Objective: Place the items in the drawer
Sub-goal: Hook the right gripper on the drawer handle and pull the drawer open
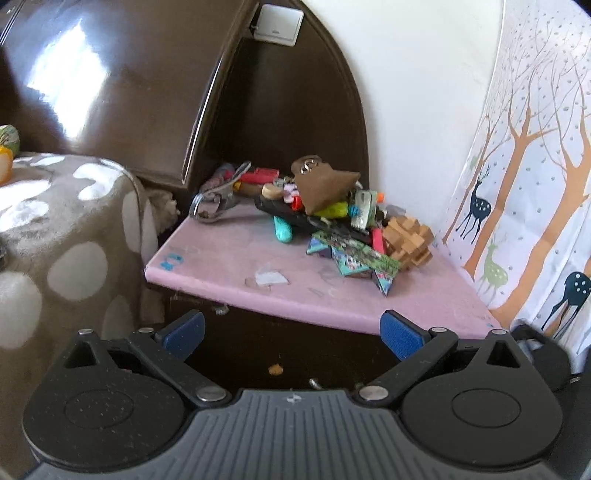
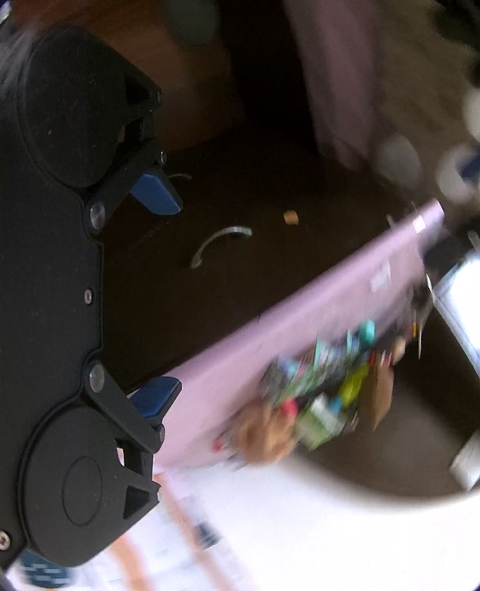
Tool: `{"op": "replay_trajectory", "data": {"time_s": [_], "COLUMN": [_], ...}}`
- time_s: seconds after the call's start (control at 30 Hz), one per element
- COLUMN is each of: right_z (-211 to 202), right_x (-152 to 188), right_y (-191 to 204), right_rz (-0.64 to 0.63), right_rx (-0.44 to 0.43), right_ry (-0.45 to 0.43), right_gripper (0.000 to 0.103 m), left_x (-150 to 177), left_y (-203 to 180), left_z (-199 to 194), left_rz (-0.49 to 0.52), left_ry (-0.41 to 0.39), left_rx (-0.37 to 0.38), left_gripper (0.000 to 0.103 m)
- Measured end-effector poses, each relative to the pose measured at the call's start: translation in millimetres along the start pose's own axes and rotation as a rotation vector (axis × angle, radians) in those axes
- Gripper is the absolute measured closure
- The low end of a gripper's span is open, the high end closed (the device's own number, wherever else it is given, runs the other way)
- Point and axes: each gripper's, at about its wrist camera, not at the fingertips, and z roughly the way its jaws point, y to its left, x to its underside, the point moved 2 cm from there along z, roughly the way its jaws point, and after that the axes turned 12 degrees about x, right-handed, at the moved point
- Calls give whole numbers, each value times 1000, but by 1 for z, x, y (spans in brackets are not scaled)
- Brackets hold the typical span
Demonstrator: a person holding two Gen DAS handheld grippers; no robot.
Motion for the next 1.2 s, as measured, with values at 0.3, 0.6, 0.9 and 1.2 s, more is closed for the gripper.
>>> {"op": "replay_trajectory", "data": {"time_s": [0.3, 0.6, 0.9, 1.2], "right_z": [47, 84, 110, 95], "right_x": [2, -29, -37, -31], "right_y": [39, 59, 72, 86], "right_rz": [-310, -429, -456, -511], "right_rx": [-68, -115, -198, -170], "right_ry": [-44, -33, 59, 56], "right_gripper": [59, 78, 98, 91], "left_x": [-15, -16, -15, -19], "left_y": [7, 29, 30, 35], "left_z": [-2, -8, -14, -23], "left_rz": [6, -72, -34, -52], "left_ry": [-12, -20, -17, -65], "left_rx": [34, 34, 53, 55], "left_gripper": [1, 1, 1, 1]}}
